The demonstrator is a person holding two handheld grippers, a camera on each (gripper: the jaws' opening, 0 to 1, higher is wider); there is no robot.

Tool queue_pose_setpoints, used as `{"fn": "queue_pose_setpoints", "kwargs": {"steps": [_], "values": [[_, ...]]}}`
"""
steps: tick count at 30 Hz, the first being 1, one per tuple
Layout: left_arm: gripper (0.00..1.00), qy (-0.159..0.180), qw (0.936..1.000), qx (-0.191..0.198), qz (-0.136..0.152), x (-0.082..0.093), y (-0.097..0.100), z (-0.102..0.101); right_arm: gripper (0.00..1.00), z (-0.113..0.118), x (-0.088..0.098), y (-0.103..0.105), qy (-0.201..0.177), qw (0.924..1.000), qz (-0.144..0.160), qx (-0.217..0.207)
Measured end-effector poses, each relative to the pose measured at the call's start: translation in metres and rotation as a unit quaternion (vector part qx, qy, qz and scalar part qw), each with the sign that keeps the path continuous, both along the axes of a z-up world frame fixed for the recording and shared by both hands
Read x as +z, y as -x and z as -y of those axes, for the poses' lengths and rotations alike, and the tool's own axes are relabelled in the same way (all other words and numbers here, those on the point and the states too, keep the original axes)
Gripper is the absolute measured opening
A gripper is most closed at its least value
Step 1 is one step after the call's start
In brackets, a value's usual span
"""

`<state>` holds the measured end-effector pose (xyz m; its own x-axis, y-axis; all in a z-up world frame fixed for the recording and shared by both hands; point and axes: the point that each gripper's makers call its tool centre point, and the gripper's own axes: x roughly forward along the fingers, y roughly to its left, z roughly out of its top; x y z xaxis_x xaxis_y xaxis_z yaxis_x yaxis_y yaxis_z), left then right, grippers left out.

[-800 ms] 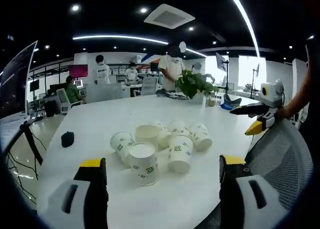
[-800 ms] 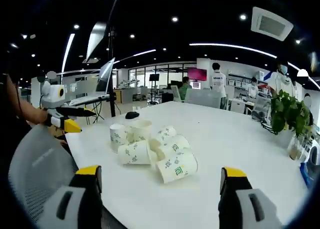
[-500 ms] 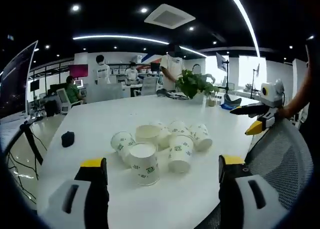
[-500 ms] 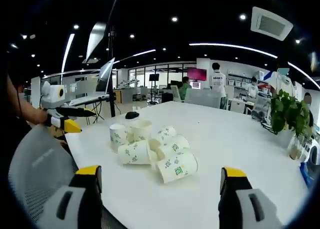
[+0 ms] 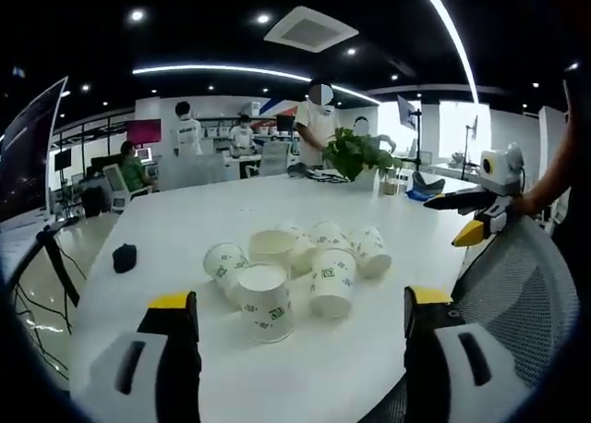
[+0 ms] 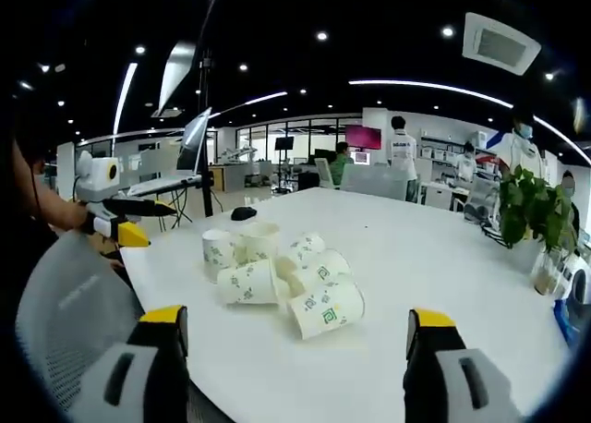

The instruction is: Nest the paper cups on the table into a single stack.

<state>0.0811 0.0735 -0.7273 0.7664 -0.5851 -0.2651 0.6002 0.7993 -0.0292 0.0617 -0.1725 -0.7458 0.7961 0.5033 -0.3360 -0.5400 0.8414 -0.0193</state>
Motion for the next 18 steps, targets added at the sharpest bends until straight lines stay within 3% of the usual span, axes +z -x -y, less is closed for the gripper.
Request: {"fn": "queue_pose_setpoints", "kwargs": {"steps": [18], "values": [[0.97,-0.006,1.0,0.002,0.008,0.0005,-0.0015,-0.0013,1.0,-0.003,0.0042,0.0008,0.002,1.0,0.003,-0.001]]}}
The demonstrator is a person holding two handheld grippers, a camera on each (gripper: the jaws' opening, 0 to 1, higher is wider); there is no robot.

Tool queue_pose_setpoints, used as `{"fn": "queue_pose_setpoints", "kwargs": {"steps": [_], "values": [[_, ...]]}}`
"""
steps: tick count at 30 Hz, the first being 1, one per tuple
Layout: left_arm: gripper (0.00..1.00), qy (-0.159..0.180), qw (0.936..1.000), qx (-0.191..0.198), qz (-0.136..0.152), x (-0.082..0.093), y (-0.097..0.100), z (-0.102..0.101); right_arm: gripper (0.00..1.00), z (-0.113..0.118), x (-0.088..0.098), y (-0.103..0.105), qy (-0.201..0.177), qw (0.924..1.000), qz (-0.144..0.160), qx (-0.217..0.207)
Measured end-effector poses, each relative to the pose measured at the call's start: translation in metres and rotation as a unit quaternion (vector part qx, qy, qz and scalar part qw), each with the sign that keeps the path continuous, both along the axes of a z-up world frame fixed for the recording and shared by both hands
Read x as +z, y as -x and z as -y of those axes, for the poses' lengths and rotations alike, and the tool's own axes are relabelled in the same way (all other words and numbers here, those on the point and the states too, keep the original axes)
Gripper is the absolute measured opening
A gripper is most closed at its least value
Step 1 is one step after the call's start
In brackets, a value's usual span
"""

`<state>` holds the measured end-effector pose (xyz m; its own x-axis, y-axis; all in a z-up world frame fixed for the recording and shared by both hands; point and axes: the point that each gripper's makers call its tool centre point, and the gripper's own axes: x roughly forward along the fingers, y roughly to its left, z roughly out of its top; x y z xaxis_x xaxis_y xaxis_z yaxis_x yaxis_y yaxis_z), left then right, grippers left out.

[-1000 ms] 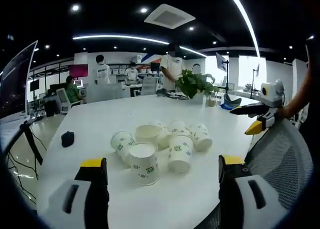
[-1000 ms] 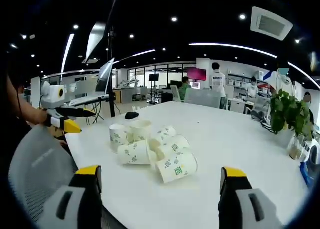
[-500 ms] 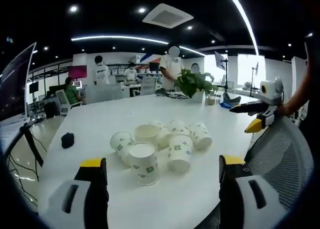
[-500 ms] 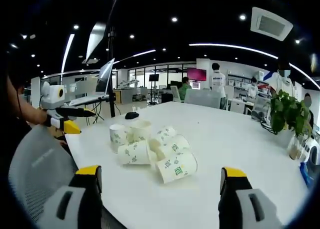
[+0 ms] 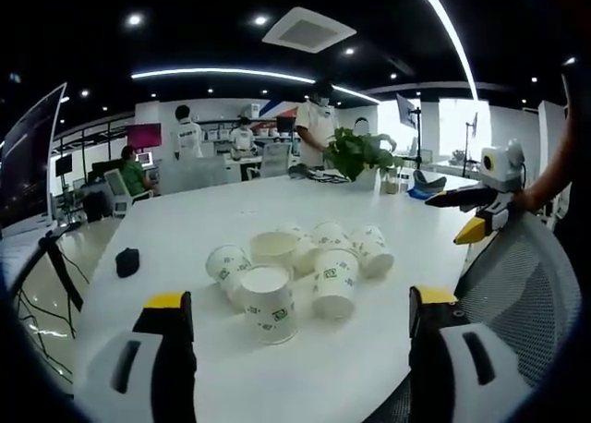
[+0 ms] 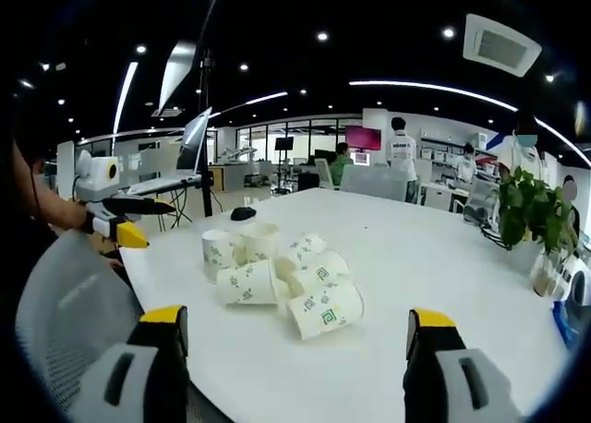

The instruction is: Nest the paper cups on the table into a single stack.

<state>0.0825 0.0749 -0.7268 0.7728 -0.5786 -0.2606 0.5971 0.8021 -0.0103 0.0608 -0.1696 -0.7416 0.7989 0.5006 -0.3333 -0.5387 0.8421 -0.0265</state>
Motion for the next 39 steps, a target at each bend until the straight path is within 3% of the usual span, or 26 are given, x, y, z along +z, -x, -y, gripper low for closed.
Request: {"fn": "queue_pose_setpoints", "kwargs": {"steps": [11,25,39], "values": [[0.99,0.003,1.0,-0.001,0.002,0.001,0.0,0.001,1.0,0.007,0.002,-0.003,-0.001,0.9998,-0.005,-0.018],[0.99,0.002,1.0,-0.004,0.003,0.002,0.001,0.002,1.0,0.004,0.004,-0.005,0.01,0.9998,-0.019,-0.002],[0.99,-0.001,1.0,-0.004,0.003,0.001,0.001,0.001,0.91,-0.011,0.008,-0.013,0.009,0.9985,-0.039,0.037]]}}
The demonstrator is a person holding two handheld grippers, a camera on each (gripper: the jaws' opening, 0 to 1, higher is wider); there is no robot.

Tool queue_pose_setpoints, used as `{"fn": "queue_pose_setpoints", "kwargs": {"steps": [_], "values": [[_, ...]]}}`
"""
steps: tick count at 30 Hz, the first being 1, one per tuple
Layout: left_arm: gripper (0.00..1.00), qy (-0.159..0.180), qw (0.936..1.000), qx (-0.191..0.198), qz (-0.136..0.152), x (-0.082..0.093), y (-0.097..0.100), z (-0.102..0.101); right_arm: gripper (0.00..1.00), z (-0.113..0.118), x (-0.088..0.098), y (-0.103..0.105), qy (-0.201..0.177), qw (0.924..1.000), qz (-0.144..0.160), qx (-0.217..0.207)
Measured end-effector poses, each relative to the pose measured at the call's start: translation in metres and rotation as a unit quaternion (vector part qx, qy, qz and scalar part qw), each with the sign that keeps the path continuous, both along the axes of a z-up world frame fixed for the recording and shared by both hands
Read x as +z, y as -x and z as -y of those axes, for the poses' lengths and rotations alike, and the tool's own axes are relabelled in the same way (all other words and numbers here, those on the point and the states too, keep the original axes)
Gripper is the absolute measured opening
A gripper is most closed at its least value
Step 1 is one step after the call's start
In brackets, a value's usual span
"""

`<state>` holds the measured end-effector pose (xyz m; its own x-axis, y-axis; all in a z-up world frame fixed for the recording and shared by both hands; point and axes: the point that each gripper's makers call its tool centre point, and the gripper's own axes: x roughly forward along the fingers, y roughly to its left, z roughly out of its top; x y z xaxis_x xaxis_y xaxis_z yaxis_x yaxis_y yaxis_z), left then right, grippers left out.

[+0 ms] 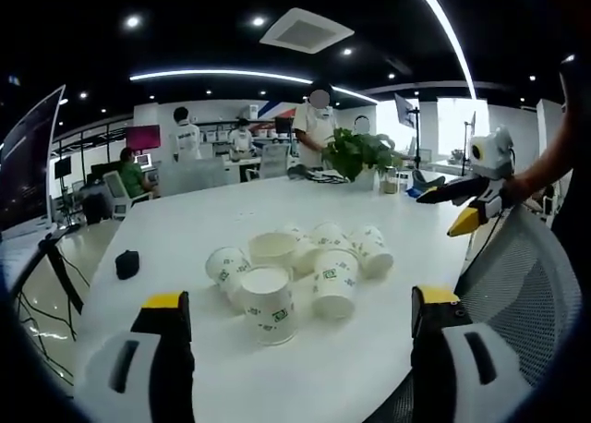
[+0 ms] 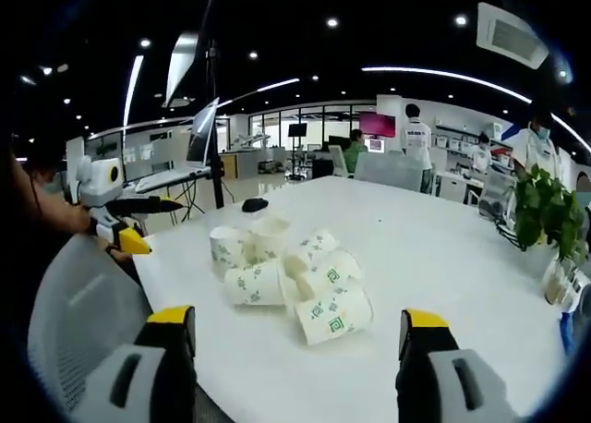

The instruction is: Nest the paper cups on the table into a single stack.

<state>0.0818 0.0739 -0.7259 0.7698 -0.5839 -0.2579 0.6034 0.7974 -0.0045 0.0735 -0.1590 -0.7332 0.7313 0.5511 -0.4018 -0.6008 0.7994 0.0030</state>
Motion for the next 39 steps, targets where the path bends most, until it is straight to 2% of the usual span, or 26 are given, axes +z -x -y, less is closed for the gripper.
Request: {"fn": "queue_pose_setpoints", "kwargs": {"steps": [7,20,28,39], "values": [[0.98,-0.003,1.0,-0.002,0.001,0.0,0.0,0.0,0.81,-0.009,0.002,-0.008,-0.018,0.9994,-0.024,0.019],[0.98,-0.009,0.9999,-0.008,-0.004,-0.004,0.002,0.002,0.7,-0.026,0.001,-0.021,-0.033,0.9968,-0.043,0.059],[0.98,-0.013,0.9998,-0.013,-0.009,-0.007,0.002,0.004,0.6,-0.035,-0.013,-0.029,-0.03,0.9938,-0.061,0.088],[0.98,-0.017,0.9996,-0.018,-0.014,-0.01,0.003,0.006,0.52,-0.044,-0.023,-0.042,-0.038,0.9913,-0.076,0.101]]}}
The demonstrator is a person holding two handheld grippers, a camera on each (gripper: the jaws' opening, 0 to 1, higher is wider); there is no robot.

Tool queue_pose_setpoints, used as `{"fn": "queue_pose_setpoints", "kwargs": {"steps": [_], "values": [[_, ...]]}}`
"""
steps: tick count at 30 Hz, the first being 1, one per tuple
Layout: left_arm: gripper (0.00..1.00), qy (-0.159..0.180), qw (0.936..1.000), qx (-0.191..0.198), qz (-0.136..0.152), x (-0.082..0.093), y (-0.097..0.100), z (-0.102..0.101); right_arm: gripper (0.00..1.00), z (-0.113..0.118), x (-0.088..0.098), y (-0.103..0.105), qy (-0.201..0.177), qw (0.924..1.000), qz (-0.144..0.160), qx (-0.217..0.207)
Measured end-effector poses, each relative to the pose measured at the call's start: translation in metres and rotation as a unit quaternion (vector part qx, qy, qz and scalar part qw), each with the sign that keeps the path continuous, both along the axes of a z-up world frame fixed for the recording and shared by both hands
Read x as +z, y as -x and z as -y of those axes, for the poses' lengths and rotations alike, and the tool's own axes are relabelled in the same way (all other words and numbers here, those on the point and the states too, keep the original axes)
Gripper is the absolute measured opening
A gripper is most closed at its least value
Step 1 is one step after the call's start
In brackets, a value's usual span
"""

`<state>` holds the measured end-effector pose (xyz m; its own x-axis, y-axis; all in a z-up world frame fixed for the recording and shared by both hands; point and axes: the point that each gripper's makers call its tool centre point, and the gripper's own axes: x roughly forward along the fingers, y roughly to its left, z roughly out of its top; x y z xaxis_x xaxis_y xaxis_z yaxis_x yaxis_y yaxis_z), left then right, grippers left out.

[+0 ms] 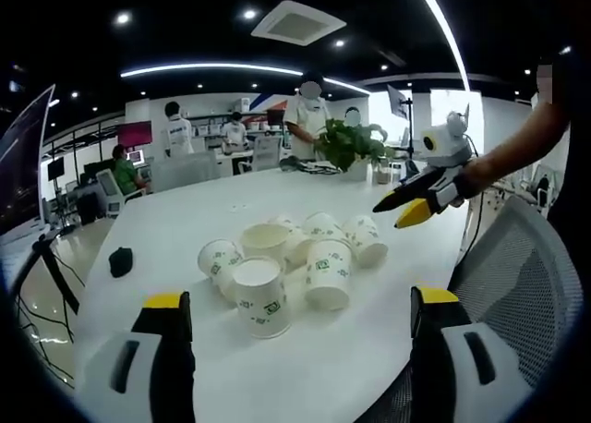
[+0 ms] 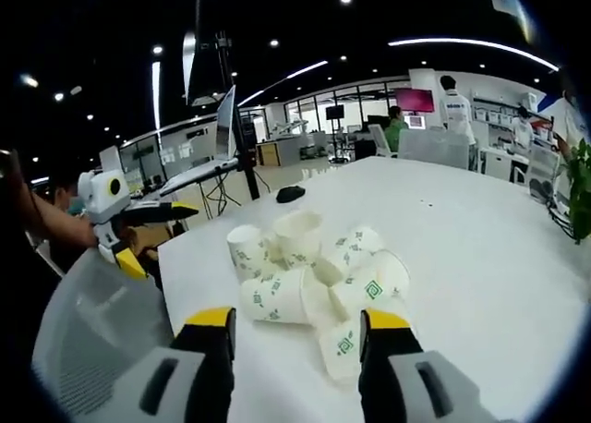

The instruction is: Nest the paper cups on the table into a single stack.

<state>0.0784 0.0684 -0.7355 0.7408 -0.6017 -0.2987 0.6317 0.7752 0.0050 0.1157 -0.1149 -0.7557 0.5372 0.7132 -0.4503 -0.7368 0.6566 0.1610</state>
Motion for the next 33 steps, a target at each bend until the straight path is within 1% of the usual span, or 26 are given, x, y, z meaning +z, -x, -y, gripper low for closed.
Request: {"fn": "queue_pose_setpoints", "kwargs": {"steps": [5,8,17,23,26,33], "values": [[0.97,0.0,1.0,0.002,-0.001,-0.001,0.0,-0.001,0.5,-0.005,-0.002,-0.005,-0.002,1.0,-0.003,0.009],[0.97,-0.001,1.0,0.001,-0.003,-0.001,0.0,0.0,0.47,-0.009,-0.002,-0.007,-0.008,0.9999,-0.007,0.013],[0.97,-0.002,1.0,-0.001,-0.006,-0.003,0.0,0.0,0.41,-0.022,-0.007,-0.012,-0.009,0.9994,-0.02,0.028],[0.97,-0.001,1.0,-0.002,-0.007,-0.003,0.001,0.0,0.37,-0.027,-0.008,-0.016,-0.004,0.9991,-0.014,0.04],[0.96,-0.001,1.0,-0.002,-0.008,-0.003,0.001,0.0,0.33,-0.029,-0.011,-0.019,-0.002,0.9988,-0.018,0.046],[0.96,-0.002,0.9999,0.002,-0.01,-0.003,0.0,-0.002,0.31,-0.038,-0.016,-0.025,-0.01,0.9976,-0.035,0.059]]}}
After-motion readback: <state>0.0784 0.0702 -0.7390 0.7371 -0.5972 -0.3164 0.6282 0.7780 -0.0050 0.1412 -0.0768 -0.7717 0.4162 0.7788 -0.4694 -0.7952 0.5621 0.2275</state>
